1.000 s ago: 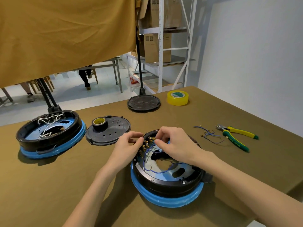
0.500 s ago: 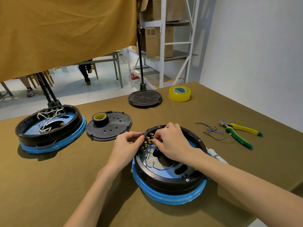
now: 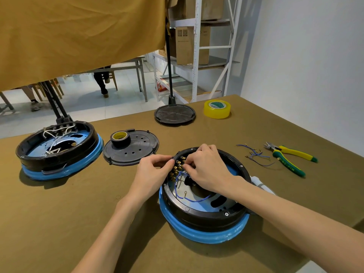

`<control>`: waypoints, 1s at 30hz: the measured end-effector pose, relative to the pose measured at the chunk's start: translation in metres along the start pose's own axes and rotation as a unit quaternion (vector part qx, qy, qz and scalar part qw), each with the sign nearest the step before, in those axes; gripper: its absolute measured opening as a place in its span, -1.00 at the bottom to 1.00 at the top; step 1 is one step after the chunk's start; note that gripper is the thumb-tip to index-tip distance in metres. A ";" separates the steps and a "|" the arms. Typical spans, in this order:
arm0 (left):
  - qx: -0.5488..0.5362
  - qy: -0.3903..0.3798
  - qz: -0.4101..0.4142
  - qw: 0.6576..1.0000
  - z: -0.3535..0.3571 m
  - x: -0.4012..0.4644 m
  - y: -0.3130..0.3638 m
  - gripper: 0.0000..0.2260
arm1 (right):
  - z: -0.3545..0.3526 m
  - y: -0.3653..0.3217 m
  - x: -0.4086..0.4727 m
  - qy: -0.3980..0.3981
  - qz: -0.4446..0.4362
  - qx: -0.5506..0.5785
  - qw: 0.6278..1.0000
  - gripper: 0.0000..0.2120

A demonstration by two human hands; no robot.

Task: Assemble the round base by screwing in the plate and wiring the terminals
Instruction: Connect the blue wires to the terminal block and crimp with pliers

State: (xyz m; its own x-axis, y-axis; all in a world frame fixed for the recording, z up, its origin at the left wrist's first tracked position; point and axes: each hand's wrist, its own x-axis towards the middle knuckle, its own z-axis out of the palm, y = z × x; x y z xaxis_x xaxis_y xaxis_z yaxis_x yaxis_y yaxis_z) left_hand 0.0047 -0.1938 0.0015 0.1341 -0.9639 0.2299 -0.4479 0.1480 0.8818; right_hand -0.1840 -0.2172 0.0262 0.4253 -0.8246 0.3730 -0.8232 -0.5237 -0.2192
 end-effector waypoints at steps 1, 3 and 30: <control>0.000 0.000 0.000 1.000 0.000 0.000 0.000 -0.77 | 0.000 0.001 0.000 0.002 0.000 0.004 1.000 -0.75; 0.000 0.000 -0.001 1.000 0.000 0.001 -0.001 -0.77 | -0.001 0.001 -0.001 0.006 0.000 0.011 1.000 -0.75; 0.025 0.030 0.009 0.999 -0.002 -0.003 0.000 -0.82 | -0.013 0.002 -0.006 -0.029 -0.035 0.020 0.999 -0.80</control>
State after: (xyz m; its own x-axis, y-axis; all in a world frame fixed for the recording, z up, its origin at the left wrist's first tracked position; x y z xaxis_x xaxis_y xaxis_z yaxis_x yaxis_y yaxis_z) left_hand 0.0057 -0.1902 0.0019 0.1773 -0.9461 0.2709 -0.4943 0.1525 0.8558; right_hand -0.1934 -0.2110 0.0357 0.5038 -0.7956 0.3364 -0.7753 -0.5882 -0.2302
